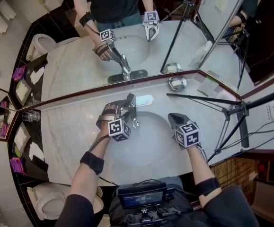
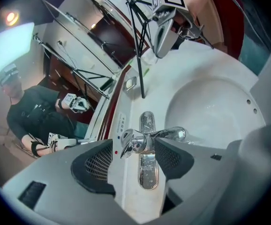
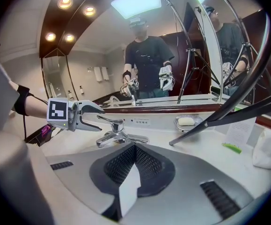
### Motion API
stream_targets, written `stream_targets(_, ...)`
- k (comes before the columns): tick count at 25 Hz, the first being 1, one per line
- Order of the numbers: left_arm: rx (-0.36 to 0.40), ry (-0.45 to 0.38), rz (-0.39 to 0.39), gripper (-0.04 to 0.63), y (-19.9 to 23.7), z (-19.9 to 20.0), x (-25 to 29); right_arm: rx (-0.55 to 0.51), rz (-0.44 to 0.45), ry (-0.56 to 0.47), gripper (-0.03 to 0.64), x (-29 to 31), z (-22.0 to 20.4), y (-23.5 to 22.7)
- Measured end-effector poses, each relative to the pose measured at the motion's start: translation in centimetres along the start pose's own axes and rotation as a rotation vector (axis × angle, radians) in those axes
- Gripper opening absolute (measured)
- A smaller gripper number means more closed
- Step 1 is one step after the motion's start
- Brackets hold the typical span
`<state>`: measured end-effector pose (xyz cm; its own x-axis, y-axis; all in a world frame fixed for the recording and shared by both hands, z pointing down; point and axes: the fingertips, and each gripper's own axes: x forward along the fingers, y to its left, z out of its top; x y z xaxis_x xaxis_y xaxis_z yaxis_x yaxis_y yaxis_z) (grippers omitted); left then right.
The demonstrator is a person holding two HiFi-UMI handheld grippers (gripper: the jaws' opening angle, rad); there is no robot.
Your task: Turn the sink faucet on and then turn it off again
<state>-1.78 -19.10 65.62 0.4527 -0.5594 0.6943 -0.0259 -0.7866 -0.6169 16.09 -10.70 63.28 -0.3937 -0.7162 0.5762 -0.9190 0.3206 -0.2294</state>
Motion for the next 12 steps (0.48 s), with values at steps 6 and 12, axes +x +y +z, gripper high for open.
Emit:
stream_targets(6,0.063,0.036,0.015,0.218,-0.5,-0.3,0.9,0.011,-0.004,0.006,0.02,0.3,-0.4,-0.5)
stream_targets(12,0.129,0.047,0.046,0.216,-0.6,-0.5,1.1,0.017,0.003,0.014,0.02,0.6,-0.8,-0.2)
